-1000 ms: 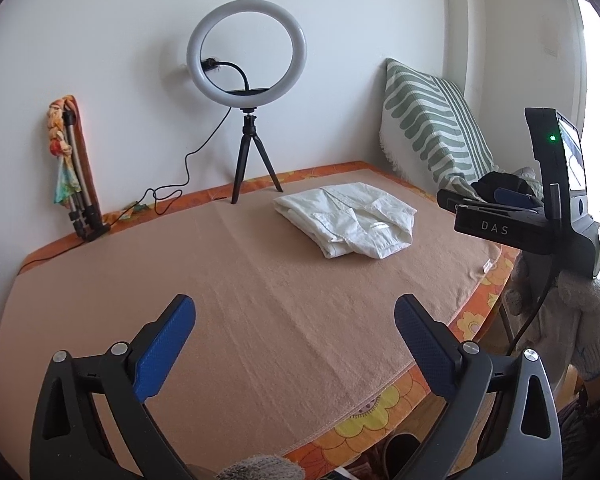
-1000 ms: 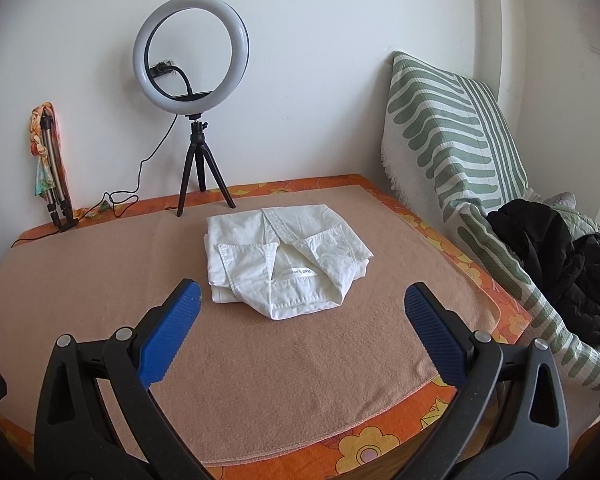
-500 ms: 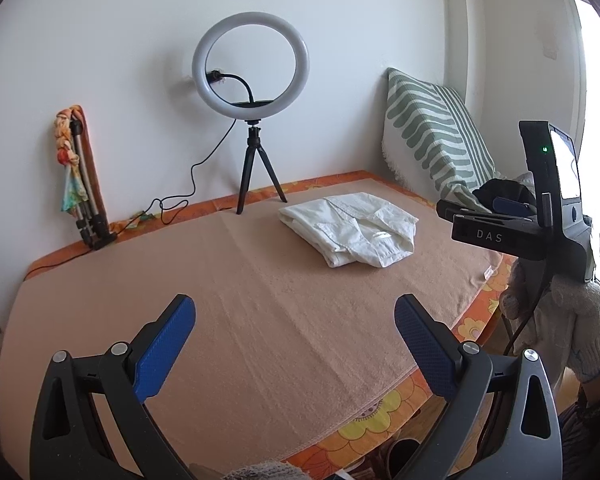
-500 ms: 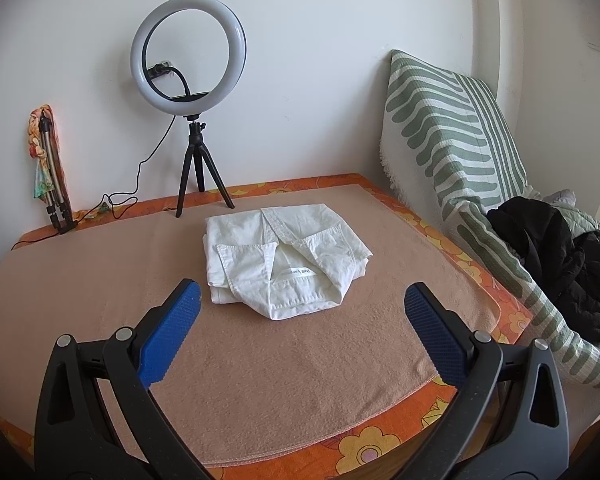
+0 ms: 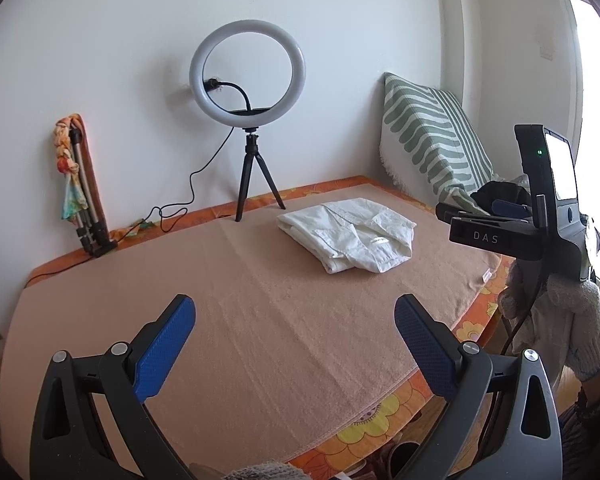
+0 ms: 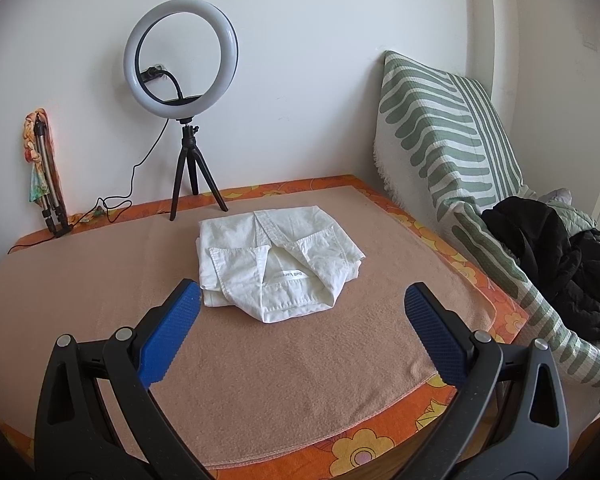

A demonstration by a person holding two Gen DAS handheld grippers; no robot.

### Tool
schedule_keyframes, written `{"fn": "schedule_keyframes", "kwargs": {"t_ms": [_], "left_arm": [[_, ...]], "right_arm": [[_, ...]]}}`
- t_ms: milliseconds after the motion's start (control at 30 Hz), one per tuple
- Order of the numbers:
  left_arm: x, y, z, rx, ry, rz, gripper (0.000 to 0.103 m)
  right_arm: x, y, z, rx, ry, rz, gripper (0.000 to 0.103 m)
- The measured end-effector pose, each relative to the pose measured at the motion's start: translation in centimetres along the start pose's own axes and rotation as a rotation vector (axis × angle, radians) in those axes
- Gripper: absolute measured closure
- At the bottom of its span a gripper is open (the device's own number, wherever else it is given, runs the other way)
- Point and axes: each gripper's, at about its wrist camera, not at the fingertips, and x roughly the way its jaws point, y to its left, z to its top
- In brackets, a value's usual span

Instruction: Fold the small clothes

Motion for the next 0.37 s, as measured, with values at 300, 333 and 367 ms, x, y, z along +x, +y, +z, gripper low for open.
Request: {"fn": "schedule_keyframes", "kwargs": {"t_ms": [300, 333, 367], "left_arm": [[-0.31, 0.03, -0.1, 0.015, -0.028, 0.015, 0.003], [-0.33, 0.1, -0.1, 0.012, -0.026, 0.017, 0.003], [-0.29, 0.23, -0.02, 0.008, -0.024, 0.012, 0.003]], "right_arm": [[-0.01, 0.16, -0.24, 0.004, 0.009, -0.009, 0.0], [0.03, 0.19, -0.28, 0.006, 0.012, -0.008, 0.0], [0.0, 0.22, -0.36, 0.01, 0.014, -0.008, 0.0]]}}
